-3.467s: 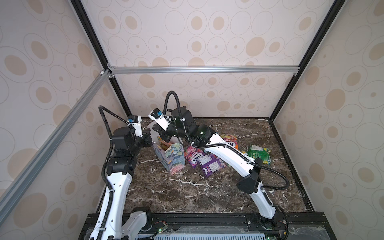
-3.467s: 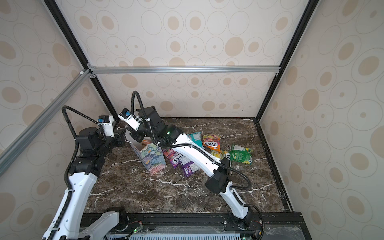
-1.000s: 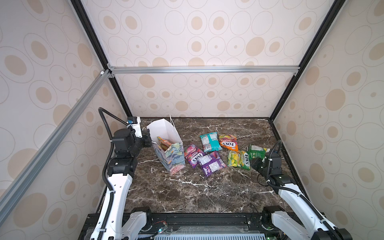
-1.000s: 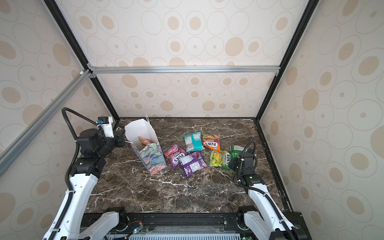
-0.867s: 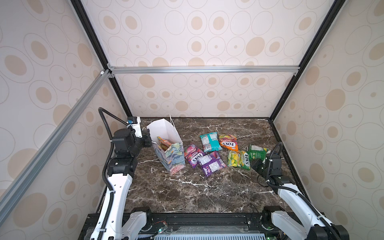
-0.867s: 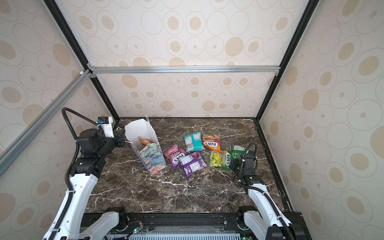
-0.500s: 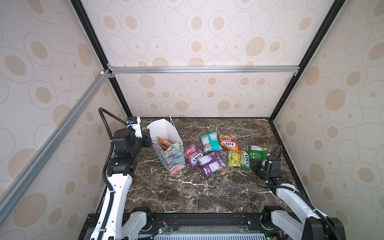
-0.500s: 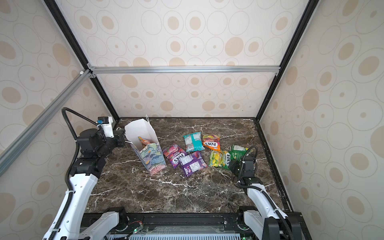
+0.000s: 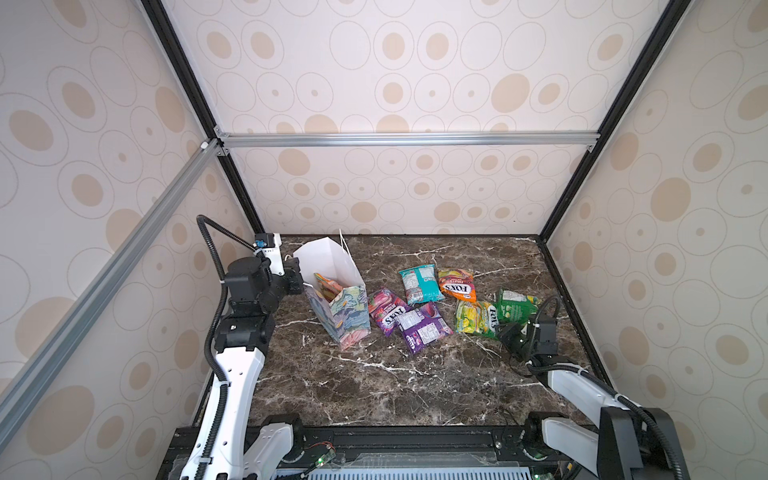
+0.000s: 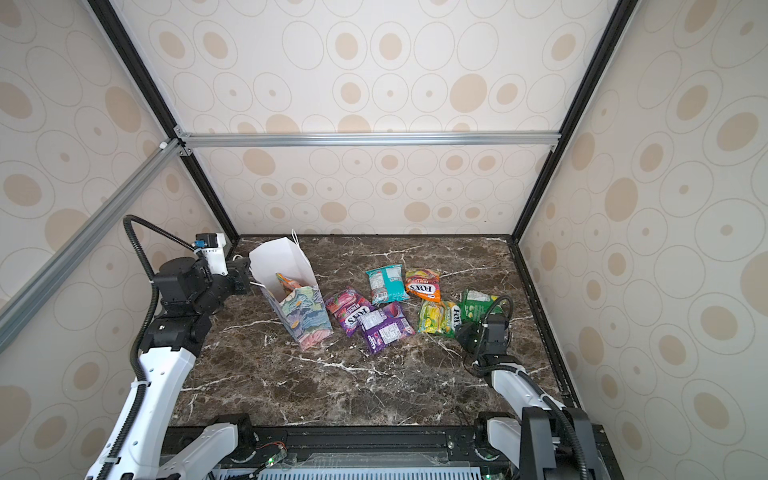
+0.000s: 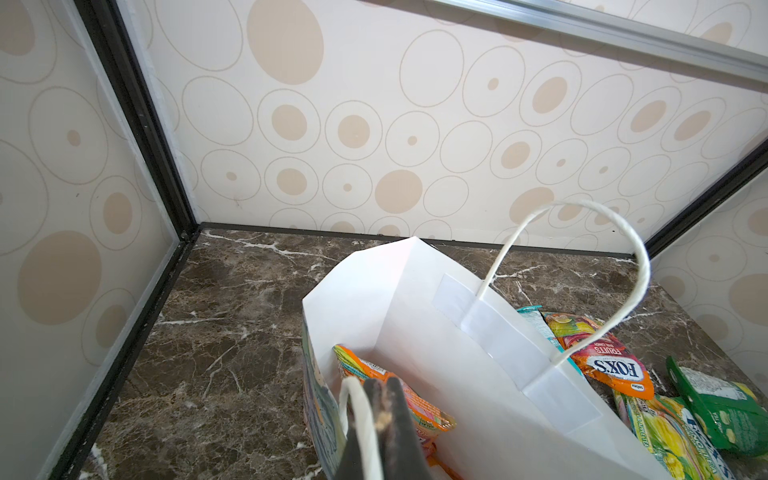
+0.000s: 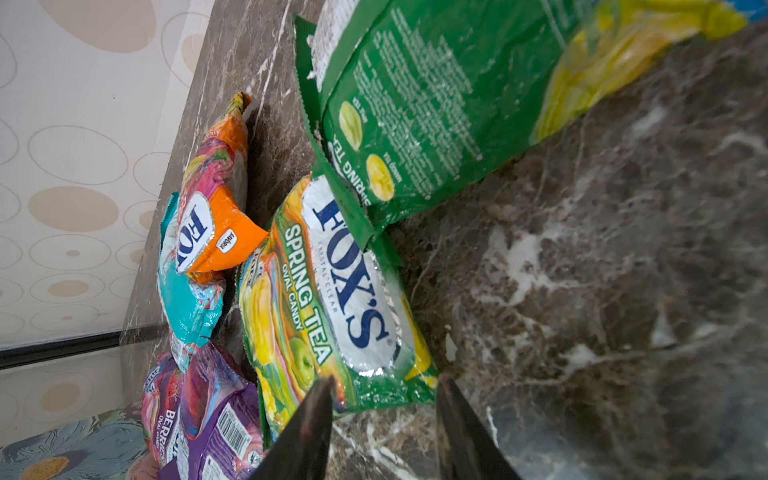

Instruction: Place the snacks into the paper bag

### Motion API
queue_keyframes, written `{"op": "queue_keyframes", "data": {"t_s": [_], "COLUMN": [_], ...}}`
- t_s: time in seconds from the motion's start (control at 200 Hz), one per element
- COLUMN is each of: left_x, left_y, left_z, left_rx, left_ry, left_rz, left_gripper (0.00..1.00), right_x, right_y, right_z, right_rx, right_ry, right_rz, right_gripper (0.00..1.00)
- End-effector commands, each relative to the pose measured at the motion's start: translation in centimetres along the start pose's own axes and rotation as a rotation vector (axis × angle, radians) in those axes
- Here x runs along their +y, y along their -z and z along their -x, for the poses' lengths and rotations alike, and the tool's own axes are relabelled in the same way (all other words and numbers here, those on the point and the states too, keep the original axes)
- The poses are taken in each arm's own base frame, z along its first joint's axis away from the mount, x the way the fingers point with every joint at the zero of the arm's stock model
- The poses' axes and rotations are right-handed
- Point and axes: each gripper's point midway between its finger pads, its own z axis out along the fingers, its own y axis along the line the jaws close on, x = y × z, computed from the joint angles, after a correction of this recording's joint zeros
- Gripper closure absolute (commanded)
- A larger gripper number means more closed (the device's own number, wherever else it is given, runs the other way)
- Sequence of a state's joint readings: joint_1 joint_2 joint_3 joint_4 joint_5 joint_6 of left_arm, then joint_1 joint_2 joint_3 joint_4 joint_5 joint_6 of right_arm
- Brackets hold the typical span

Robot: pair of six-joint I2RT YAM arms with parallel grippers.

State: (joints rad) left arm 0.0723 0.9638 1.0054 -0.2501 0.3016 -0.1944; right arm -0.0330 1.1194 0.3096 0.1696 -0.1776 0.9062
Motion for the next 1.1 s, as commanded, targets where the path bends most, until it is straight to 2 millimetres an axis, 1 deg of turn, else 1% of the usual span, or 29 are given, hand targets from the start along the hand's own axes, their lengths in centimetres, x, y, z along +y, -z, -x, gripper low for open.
{"op": "queue_keyframes", "data": {"t_s": [0.0,0.145,0.215,0.3,0.58,0.905,1.0,1.095], "left_x": [0.1,0.2,0.2,0.2,0.1,0.1,0.1,0.2], "left_y": [0.2,0.2,0.2,0.2,0.2,0.2,0.2,0.2], "left_z": [0.4,0.4,0.4,0.4,0.5,0.5,0.4,0.5], "left_rx": [-0.013,-0.014,-0.013,-0.011,-0.015,-0.014,-0.012,-0.014], "left_ry": [-0.008,-0.008,-0.008,-0.008,-0.009,-0.008,-0.008,-0.008], "left_rz": [0.004,0.007,0.005,0.006,0.005,0.001,0.003,0.006], "left_gripper": [1.0,1.0,1.0,1.0,1.0,1.0,1.0,1.0], "right_x": [0.3,0.2,0.2,-0.1,0.0,-0.2,-0.1,0.0], "right_y": [-0.4,-0.5,-0.6,-0.7,-1.1,-2.2,-2.1,-1.5], "right_z": [-0.2,-0.1,-0.1,-0.2,-0.5,-1.2,-1.5,-1.8], "right_rx": [0.009,0.005,0.008,0.009,0.024,0.072,0.091,0.099], "right_ry": [-0.039,-0.039,-0.031,-0.033,-0.04,-0.042,-0.052,-0.045], "right_rz": [0.037,0.035,0.033,0.028,0.038,0.034,0.044,0.045], "right_gripper": [0.56,0.54,0.5,0.49,0.48,0.47,0.47,0.46]}}
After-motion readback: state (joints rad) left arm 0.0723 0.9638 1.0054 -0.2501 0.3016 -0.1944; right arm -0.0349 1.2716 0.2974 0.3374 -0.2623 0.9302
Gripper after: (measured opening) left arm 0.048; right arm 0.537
